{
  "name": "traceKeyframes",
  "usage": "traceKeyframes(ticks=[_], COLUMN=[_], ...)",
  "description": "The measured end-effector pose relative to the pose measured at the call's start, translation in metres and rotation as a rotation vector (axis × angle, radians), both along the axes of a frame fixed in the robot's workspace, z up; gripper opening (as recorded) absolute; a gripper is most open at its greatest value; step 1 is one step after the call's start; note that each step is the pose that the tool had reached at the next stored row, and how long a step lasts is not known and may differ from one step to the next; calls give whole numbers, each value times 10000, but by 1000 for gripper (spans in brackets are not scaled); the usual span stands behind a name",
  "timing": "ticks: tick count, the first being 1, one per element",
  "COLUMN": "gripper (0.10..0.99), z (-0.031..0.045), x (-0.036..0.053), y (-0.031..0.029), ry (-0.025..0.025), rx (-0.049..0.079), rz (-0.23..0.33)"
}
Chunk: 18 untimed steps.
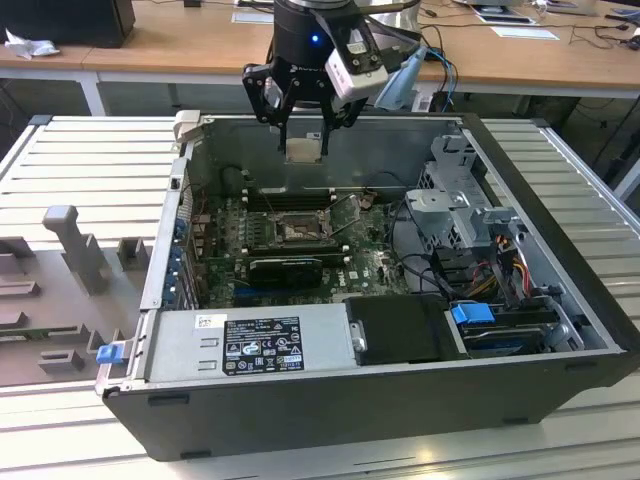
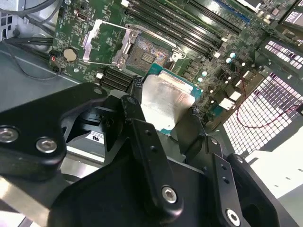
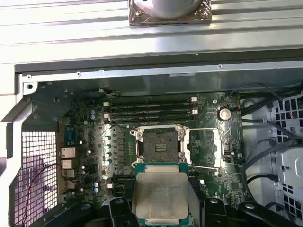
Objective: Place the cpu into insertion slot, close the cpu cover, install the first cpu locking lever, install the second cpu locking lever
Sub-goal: 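Place the cpu into insertion slot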
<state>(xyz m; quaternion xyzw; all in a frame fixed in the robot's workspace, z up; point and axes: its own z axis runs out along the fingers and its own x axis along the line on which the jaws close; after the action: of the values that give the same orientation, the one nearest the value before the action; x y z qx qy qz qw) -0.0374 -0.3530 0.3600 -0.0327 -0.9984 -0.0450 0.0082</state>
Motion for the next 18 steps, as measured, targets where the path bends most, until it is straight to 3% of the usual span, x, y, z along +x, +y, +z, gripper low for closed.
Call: traceKeyframes(ticks=[18], gripper=[529], z=[0], x=[0], y=[0], ry=[0], rx=[0], rz=[-676])
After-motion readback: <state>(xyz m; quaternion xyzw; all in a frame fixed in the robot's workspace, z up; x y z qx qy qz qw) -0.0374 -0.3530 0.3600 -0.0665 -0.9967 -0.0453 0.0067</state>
